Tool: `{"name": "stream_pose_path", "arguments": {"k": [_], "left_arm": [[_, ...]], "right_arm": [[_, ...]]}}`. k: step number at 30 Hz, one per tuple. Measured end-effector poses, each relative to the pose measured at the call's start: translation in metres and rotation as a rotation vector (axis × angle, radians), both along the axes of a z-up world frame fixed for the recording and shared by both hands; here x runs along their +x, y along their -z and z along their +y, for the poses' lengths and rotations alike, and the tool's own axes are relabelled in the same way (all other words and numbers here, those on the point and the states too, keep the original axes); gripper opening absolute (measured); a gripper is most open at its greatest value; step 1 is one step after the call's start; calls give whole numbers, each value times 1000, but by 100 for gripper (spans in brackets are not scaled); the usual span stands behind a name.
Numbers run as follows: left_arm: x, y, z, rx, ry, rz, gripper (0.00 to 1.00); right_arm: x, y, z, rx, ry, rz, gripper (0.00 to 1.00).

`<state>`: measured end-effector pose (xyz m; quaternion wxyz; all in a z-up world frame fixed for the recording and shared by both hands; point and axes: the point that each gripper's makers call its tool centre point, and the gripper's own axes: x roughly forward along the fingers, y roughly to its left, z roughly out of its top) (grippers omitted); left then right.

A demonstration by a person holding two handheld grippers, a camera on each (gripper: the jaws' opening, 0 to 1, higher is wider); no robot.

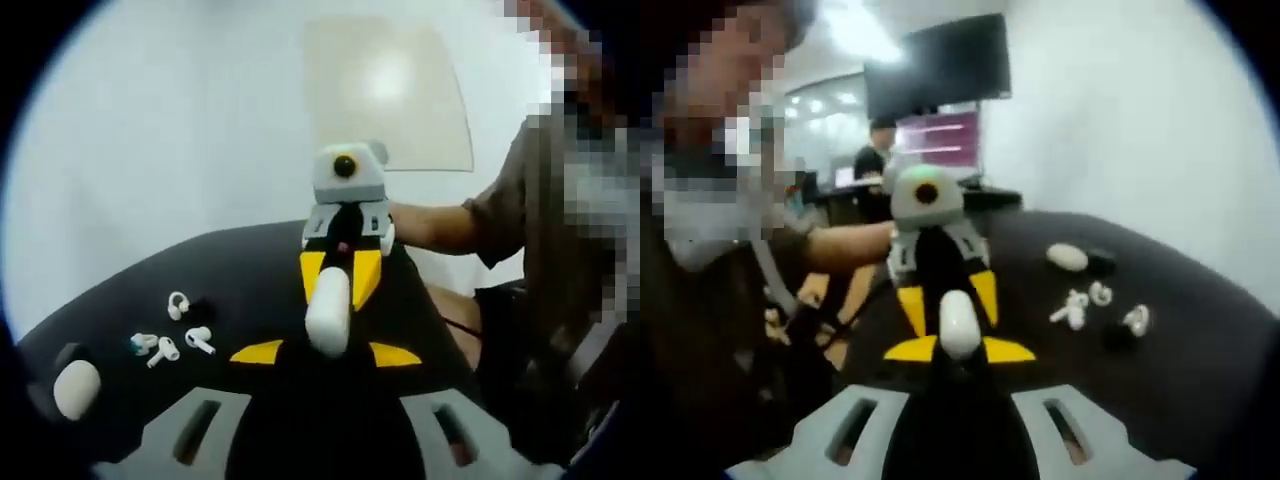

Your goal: Pick up three earphones and place each one into its charging case using tactile feedback, ensure that each earphone is properly inserted and securely positioned inside the case.

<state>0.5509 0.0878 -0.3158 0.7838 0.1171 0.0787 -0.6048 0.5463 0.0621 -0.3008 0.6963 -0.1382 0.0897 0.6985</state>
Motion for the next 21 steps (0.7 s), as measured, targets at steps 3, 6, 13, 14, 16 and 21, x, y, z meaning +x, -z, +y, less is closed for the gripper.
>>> {"name": "stream_pose_path", "arguments": {"k": [3,6,13,14,16,21], "left_arm": [[8,1,2,-3,-32,1,34],[6,-1,2,-4,-24,-29,29],[6,-13,0,-65,-15,40,20],[6,-15,1,-68,-11,47,22],[8,-20,2,-73,-18,66,23],[12,-24,-7,-32,-45,82,22]], "right_arm": [[4,1,-1,14,-53,53,17],[10,5,3,13,-73,127,17],[9,8,7,61,-66,170,17],[9,8,6,63,-68,165,17],[11,7,4,67,-65,161,17],[13,6,3,78,-60,151,17]]}}
